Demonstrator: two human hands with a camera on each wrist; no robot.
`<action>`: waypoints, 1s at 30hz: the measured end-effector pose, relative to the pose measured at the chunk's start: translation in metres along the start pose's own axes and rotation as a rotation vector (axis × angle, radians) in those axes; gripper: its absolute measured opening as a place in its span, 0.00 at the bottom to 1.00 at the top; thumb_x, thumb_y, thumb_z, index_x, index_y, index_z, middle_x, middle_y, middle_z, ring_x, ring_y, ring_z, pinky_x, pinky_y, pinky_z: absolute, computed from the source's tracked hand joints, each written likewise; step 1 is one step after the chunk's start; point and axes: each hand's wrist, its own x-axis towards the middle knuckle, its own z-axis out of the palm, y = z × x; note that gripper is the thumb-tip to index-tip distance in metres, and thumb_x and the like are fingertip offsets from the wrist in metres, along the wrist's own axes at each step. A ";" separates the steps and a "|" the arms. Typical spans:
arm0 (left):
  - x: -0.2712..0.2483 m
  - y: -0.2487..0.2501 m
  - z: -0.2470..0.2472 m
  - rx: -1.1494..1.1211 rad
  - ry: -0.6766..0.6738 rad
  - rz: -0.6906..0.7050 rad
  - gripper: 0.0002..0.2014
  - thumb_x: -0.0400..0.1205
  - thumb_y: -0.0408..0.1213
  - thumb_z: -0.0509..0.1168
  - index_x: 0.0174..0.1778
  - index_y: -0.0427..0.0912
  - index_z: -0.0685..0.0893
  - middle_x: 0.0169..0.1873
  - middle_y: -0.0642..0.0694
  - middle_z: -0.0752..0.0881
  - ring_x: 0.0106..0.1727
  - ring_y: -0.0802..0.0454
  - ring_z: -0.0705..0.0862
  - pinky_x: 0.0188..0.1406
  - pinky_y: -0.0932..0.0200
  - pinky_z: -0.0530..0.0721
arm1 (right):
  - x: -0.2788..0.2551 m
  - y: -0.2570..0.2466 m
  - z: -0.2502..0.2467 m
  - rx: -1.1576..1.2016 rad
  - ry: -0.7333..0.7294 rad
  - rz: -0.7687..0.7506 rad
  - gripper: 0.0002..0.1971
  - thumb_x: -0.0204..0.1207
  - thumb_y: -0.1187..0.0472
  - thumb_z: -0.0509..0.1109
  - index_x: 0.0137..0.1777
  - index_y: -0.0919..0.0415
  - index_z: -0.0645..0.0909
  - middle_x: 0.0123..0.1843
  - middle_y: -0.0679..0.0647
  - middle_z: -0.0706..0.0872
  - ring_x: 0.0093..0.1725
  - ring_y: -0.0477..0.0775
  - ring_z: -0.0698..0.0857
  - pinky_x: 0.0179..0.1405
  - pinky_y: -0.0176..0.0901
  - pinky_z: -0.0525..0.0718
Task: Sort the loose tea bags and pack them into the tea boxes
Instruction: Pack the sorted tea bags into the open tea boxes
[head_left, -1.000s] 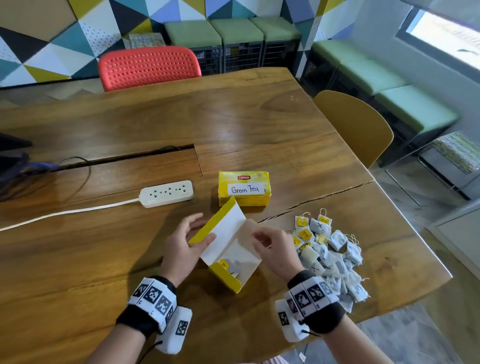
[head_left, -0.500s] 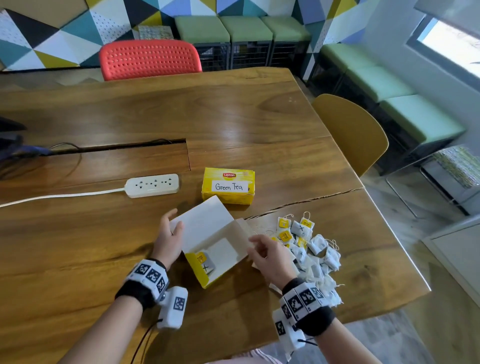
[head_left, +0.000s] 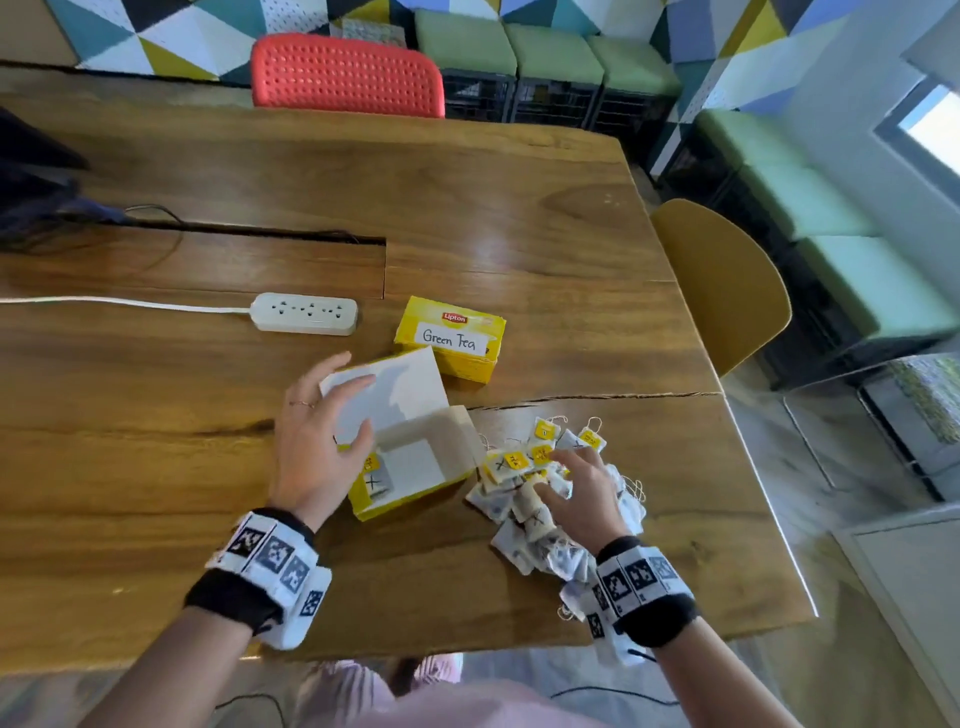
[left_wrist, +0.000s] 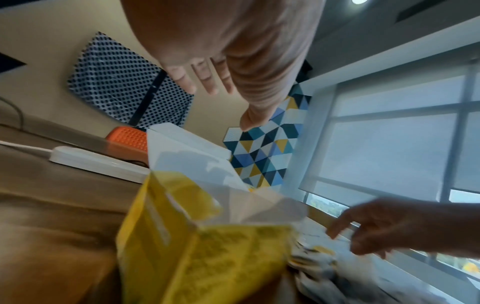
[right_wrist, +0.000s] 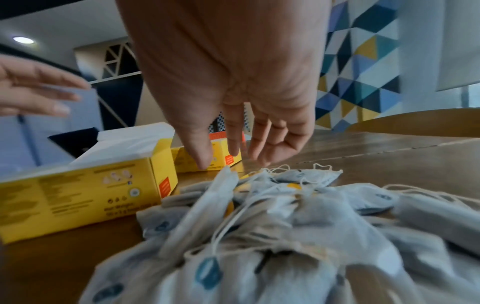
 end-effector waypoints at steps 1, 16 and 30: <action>-0.008 0.009 0.002 -0.004 -0.006 0.040 0.17 0.75 0.33 0.70 0.60 0.44 0.85 0.70 0.47 0.75 0.69 0.46 0.75 0.68 0.56 0.69 | 0.002 -0.001 0.002 -0.033 -0.013 -0.044 0.22 0.75 0.57 0.74 0.69 0.58 0.79 0.63 0.54 0.76 0.61 0.53 0.76 0.61 0.38 0.73; -0.086 0.058 0.071 -0.140 -0.442 -0.018 0.11 0.82 0.36 0.65 0.56 0.53 0.85 0.62 0.63 0.78 0.64 0.61 0.77 0.66 0.62 0.75 | 0.047 -0.035 0.010 -0.309 -0.313 -0.272 0.16 0.77 0.66 0.66 0.65 0.64 0.82 0.62 0.62 0.83 0.63 0.63 0.81 0.60 0.48 0.79; -0.047 0.106 0.086 -0.534 -0.434 -0.432 0.20 0.82 0.46 0.67 0.70 0.51 0.76 0.57 0.60 0.82 0.56 0.64 0.82 0.50 0.74 0.79 | -0.013 -0.014 -0.035 0.782 -0.484 -0.066 0.09 0.76 0.68 0.73 0.47 0.76 0.80 0.36 0.62 0.81 0.37 0.55 0.80 0.39 0.39 0.82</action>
